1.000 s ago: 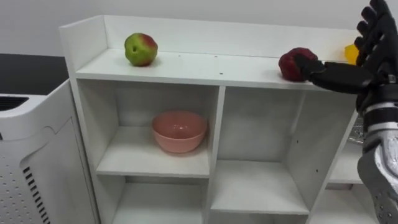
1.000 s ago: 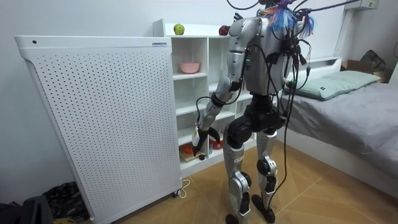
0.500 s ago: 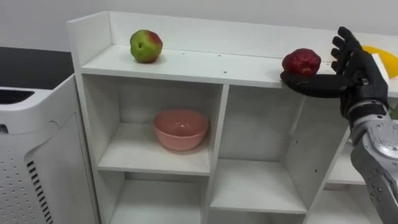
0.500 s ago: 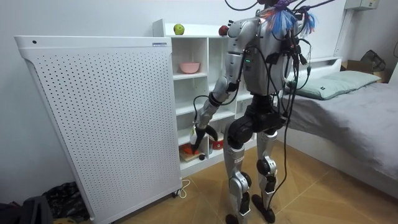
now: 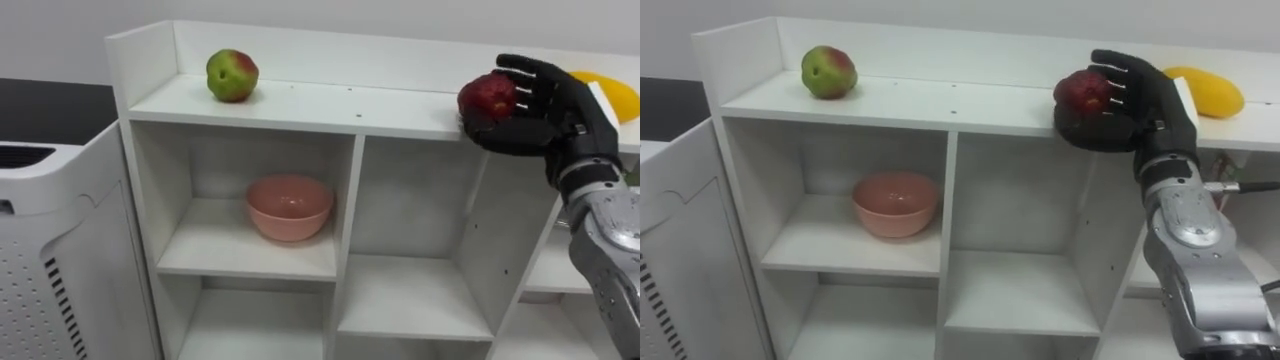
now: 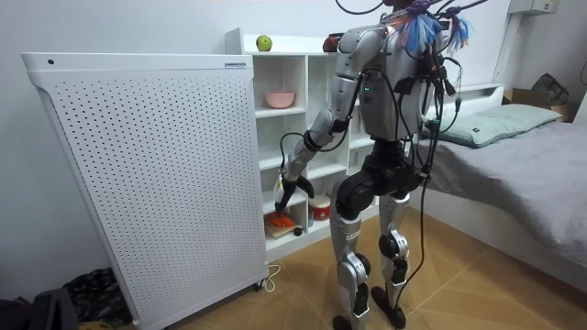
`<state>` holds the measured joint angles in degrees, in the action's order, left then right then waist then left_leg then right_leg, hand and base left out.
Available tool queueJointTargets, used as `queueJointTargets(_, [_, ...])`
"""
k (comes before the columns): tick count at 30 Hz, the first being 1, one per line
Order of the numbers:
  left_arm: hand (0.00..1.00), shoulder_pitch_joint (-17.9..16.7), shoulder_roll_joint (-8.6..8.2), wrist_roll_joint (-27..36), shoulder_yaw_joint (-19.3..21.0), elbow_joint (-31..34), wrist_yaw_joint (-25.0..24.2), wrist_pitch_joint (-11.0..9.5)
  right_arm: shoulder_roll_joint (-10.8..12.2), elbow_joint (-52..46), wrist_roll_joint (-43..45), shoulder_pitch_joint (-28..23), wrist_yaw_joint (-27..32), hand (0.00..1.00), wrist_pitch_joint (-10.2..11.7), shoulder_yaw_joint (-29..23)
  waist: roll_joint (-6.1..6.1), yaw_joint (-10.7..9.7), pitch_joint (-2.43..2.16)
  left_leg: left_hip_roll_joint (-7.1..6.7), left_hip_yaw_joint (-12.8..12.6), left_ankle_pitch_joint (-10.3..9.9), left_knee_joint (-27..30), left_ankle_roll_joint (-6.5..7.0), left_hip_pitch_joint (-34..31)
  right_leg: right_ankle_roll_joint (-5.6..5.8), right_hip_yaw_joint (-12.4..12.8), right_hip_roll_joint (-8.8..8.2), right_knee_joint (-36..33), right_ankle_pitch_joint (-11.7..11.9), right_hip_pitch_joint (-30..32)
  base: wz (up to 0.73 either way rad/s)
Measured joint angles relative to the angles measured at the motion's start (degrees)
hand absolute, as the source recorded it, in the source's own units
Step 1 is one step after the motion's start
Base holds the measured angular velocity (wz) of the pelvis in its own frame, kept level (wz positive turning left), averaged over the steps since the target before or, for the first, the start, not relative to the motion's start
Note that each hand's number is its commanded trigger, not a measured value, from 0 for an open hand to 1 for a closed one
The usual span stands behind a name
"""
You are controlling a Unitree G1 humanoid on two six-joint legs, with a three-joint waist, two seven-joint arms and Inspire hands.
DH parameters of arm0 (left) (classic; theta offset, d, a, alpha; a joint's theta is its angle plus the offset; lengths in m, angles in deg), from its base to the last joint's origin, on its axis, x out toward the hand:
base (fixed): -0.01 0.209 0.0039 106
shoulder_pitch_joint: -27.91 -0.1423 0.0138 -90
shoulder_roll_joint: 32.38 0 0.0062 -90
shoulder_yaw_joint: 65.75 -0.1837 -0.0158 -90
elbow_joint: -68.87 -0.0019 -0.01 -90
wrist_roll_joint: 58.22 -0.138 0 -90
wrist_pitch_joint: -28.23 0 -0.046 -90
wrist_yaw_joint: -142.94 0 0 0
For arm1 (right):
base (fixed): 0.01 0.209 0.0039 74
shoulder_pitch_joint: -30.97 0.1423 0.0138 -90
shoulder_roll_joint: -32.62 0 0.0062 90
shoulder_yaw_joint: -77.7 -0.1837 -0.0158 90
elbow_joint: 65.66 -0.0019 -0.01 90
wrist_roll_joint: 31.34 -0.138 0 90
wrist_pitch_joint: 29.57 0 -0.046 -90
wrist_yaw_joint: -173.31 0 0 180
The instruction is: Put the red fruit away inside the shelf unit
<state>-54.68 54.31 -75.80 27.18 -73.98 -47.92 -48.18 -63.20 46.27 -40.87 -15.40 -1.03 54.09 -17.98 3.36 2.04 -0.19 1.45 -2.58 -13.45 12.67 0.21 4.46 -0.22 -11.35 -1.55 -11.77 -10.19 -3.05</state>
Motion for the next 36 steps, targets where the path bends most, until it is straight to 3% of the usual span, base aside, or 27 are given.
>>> queueJointTargets(10, [0.0, 1.45, 0.16, -0.02, 0.35, -0.46, -2.21, 1.47, -0.38, -0.23, 2.27, 0.67, -0.55, 1.0, -0.11, -0.32, -0.28, 0.08, -0.1, 0.0, -0.3, 0.0, 0.0, 0.0, 0.0, 0.0, -0.01, 0.06, 0.07, 0.01, 0.02, -0.01])
queueJointTargets(17, [0.0, 1.56, 0.34, -0.05, 0.32, -1.16, -3.83, 1.49, -0.38, -1.21, 1.22, 0.71, -0.48, 1.0, -1.22, -0.21, -0.84, 0.03, -0.49, 0.0, -0.35, 0.0, -0.02, 0.0, 0.03, 0.0, 0.02, 0.03, 0.08, 0.01, 0.01, 0.0])
queueJointTargets(22, [0.0, 1.54, 0.34, 0.04, 0.23, -1.22, -3.6, 1.53, -0.34, -9.12, 1.62, -2.48, -0.89, 1.0, -4.04, 0.52, -1.8, -0.01, -0.74, 0.01, -0.61, 0.0, -0.04, 0.0, 0.37, 0.0, 0.47, 0.06, 0.04, 0.03, 0.02, -0.04])
queueJointTargets(31, [0.0, 0.71, 0.03, -0.03, 0.11, -3.38, -3.21, -0.13, 0.3, -27.43, -1.56, -10.63, -3.41, 1.0, -4.92, 2.49, -3.05, -0.12, -0.69, 0.12, -1.12, 0.0, -0.87, 0.0, 1.33, -0.03, 1.22, 0.24, -0.04, 0.22, -0.12, -0.06])
queueJointTargets(36, [0.0, 0.14, -0.24, -0.04, 0.22, -5.28, -1.86, -2.07, 2.27, -31.91, -1.94, -13.13, -4.22, 1.0, -4.59, 3.32, -3.12, 0.12, -0.61, 0.32, -1.62, 0.0, -0.96, 0.0, 1.6, -0.12, 1.81, 0.52, 0.01, 0.5, -0.28, -0.06])
